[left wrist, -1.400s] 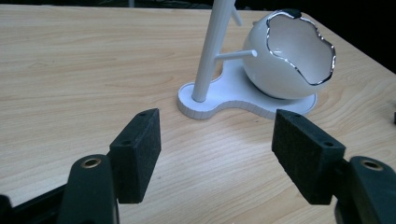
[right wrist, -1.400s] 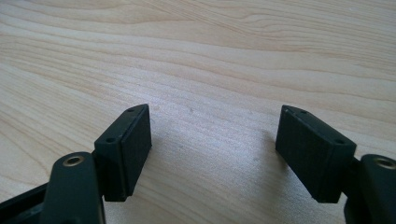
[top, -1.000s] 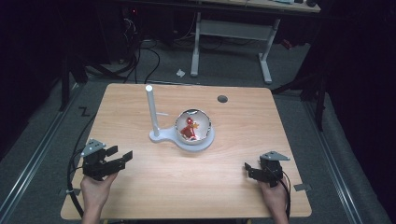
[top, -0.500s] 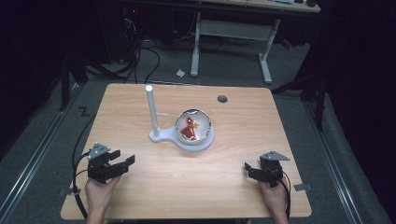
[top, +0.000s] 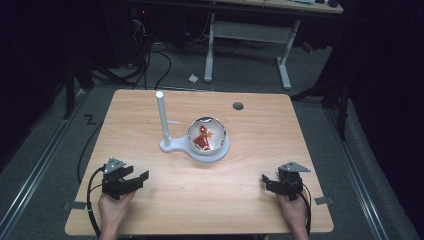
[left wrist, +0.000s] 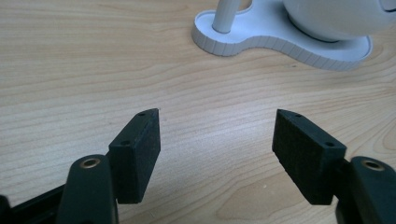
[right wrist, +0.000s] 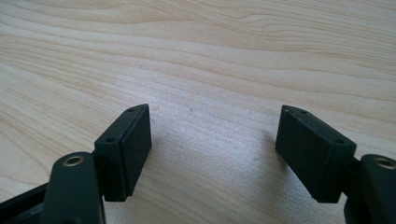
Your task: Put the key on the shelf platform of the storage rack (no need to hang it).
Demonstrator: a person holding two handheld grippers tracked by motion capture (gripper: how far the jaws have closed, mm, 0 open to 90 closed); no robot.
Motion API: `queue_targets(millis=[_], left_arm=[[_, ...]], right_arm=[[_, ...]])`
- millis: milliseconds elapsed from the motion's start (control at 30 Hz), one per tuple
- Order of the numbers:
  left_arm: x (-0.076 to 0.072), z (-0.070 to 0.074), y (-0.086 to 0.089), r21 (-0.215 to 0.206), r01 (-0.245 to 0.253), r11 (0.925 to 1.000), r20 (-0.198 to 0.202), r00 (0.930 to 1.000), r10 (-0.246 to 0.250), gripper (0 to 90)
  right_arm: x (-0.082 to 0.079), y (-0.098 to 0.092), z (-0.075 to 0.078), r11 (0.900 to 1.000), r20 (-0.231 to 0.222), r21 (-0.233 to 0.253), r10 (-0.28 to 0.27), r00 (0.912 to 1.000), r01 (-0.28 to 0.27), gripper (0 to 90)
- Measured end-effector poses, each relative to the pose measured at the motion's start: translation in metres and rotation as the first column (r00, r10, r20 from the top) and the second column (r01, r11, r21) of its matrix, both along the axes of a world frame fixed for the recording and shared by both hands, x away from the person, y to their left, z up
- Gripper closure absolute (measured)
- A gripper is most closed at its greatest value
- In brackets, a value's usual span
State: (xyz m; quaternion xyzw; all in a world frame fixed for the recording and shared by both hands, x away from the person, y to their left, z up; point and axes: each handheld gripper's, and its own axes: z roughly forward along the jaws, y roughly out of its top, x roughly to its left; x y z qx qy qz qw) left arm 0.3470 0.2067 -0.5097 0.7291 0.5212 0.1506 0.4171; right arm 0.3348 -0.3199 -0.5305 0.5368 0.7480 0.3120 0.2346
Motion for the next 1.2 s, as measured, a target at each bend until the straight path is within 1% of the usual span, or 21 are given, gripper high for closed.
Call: queue_targets(millis=[133, 233, 300, 433, 600, 700, 800, 867, 933, 1000, 1067, 1200], left_arm=[[0.002, -0.003, -0.003, 0.019, -0.001, 0.9998, 0.001, 1.0, 0.001, 33.0], [0.004, -0.007, -0.007, 0.052, -0.003, 0.9987, -0.005, 1.0, 0.004, 32.9], [0.004, -0.011, -0.01, 0.064, -0.004, 0.998, -0.01, 0.9999, 0.005, 32.8], [0.006, -0.015, -0.013, 0.087, -0.015, 0.9961, -0.005, 0.9999, 0.015, 32.8], [0.007, -0.019, -0.018, 0.126, -0.026, 0.9917, 0.001, 0.9997, 0.026, 32.7], [0.008, -0.02, -0.019, 0.154, -0.033, 0.9876, 0.014, 0.9994, 0.031, 32.5], [0.008, -0.023, -0.02, 0.177, -0.041, 0.9833, 0.017, 0.9991, 0.039, 32.4], [0.007, -0.025, -0.021, 0.186, -0.044, 0.9817, 0.013, 0.999, 0.042, 32.2], [0.007, -0.026, -0.021, 0.193, -0.047, 0.9802, 0.026, 0.9988, 0.043, 31.8], [0.006, -0.027, -0.021, 0.193, -0.053, 0.9798, 0.028, 0.9984, 0.049, 31.7], [0.006, -0.027, -0.024, 0.21, -0.056, 0.9762, 0.03, 0.9982, 0.051, 31.3], [0.005, -0.027, -0.025, 0.211, -0.056, 0.9758, 0.027, 0.9983, 0.051, 27.9]], right_arm=[[0.0, 0.0, 0.0, 1.0, 0.0, 0.0, 0.0, 1.0, 0.0, 27.1], [0.0, 0.0, 0.0, 1.0, 0.0, -0.001, -0.001, 1.0, 0.001, 27.1], [0.0, 0.0, 0.0, 1.0, 0.0, -0.001, -0.001, 1.0, 0.001, 27.1], [0.0, 0.0, 0.0, 1.0, 0.0, -0.001, -0.001, 1.0, 0.001, 27.1], [0.0, 0.0, 0.0, 1.0, 0.0, -0.001, -0.001, 1.0, 0.001, 27.1], [0.0, 0.0, 0.0, 1.0, 0.0, 0.0, -0.002, 1.0, 0.002, 27.1], [0.0, 0.0, 0.0, 1.0, 0.0, 0.0, -0.002, 1.0, 0.002, 27.0], [0.0, 0.0, 0.0, 1.0, 0.0, 0.0, -0.002, 1.0, 0.002, 27.1], [0.0, 0.0, 0.0, 1.0, 0.0, 0.0, -0.002, 1.0, 0.002, 27.1], [0.0, 0.0, 0.0, 1.0, 0.0, -0.001, -0.001, 1.0, 0.001, 27.1], [0.0, 0.0, 0.0, 1.0, 0.0, 0.0, -0.002, 1.0, 0.002, 27.1], [0.0, 0.0, 0.0, 1.0, 0.0, 0.0, -0.001, 1.0, 0.001, 27.1]])
